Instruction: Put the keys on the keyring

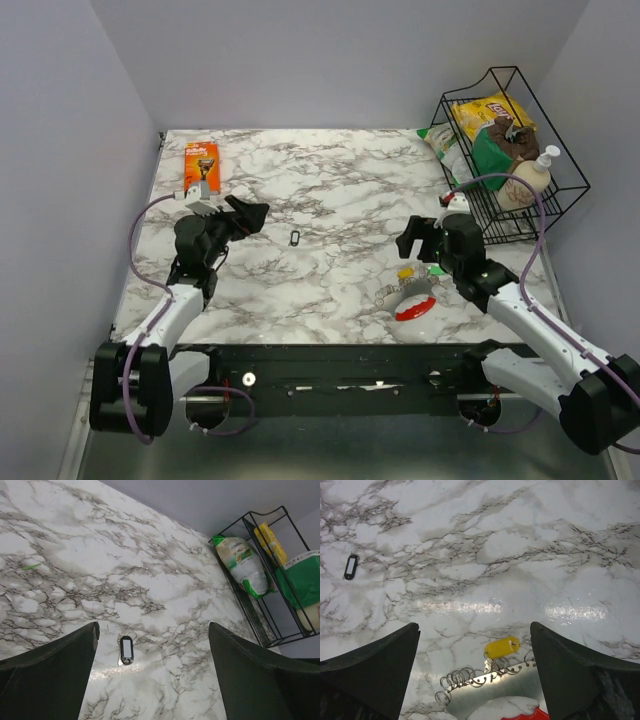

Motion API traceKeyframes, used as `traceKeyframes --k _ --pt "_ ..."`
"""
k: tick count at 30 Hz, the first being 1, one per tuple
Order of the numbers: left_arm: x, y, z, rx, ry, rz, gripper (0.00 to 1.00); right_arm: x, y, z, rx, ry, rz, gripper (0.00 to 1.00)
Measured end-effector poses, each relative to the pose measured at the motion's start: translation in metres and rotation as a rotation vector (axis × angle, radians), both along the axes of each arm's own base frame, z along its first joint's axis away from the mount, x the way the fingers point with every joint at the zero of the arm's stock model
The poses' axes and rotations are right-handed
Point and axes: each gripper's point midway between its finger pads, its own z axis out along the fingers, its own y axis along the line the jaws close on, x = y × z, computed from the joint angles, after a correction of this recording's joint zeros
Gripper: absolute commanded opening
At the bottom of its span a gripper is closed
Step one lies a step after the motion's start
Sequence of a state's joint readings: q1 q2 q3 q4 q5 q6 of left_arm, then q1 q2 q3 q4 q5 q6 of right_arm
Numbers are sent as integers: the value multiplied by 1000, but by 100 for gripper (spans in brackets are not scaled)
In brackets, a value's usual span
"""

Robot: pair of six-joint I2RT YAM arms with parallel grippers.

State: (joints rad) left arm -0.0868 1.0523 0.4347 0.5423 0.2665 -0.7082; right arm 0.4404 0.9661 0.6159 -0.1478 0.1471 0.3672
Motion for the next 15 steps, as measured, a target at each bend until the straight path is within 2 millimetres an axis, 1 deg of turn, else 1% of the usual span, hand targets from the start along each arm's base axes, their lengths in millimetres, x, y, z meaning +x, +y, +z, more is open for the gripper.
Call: traceKeyframes --k 3,5,7,8,9,10,11,12,13,15 --pt "7 -10 -10 -3 39 -60 99 -2 -6 -7 -10 22 -31 100" --pt "10 -22 -13 -1 57 -106 99 -5 -8 -13 -14 41 -43 100" --pt "10 -43 -13 19 78 -165 99 -8 -10 -17 -19 60 -48 100" --pt "9 -60 -10 37 82 -208 99 -10 -10 -19 -19 69 -50 100" --pt "6 -83 -6 65 90 -263 99 -11 -11 -21 -17 76 -53 100" --pt "5 -98 -1 85 90 -298 99 -12 -11 -23 -16 84 -55 100" --pt "3 -117 4 107 87 -345 99 -13 -11 -25 -15 91 -58 100" --pt "-2 -140 7 130 89 -397 99 -15 -12 -28 -14 99 -60 100" --pt "-5 -156 9 148 92 -435 99 -16 -12 -30 -13 109 -61 99" --pt "-12 -184 4 178 120 -503 99 -19 -10 -35 -8 130 -57 98"
